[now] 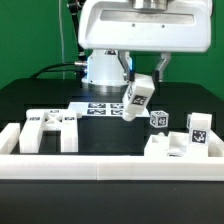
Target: Assemble chair
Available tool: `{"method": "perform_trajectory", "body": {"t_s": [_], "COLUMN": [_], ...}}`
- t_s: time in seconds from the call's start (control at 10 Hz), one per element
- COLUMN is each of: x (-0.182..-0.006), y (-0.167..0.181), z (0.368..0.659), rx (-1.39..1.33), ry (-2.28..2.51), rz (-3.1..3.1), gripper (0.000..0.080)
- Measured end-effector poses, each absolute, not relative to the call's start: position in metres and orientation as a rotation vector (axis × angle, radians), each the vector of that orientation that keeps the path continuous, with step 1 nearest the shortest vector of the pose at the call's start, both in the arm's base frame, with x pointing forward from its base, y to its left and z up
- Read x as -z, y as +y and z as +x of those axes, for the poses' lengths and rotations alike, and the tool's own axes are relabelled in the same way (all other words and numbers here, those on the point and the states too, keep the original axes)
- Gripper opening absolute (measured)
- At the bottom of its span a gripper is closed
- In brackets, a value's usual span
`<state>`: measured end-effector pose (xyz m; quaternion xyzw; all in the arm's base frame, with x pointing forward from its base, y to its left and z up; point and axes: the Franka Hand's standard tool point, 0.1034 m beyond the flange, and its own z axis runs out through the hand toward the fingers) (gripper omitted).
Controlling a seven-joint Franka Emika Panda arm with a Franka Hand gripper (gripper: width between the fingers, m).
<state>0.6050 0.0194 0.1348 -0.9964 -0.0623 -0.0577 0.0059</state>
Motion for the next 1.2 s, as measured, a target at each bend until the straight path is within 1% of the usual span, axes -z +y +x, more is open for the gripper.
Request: {"method": "perform_trajectory", "body": {"t_s": [0.2, 0.3, 0.7, 0.9, 1.0, 1.2], "x": [-0.134, -0.136, -0.135, -0.127, -0.124, -0.123], "y": [0.025, 0.026, 0.029, 0.04, 0.046, 0.044], "z": [0.619, 0.62, 0.619, 0.621, 0.627, 0.635], "rx": [0.193, 0.189, 0.18, 0.169, 0.172, 0.207], "ry": [-0.178, -0.162, -0.147, -0.073, -0.062, -0.052], "rz": [-3.052, -3.042, -3.078, -3.05, -3.039, -3.025], "gripper": [0.0292, 0.0293, 0.0294, 0.0294, 0.0294, 0.0294]}}
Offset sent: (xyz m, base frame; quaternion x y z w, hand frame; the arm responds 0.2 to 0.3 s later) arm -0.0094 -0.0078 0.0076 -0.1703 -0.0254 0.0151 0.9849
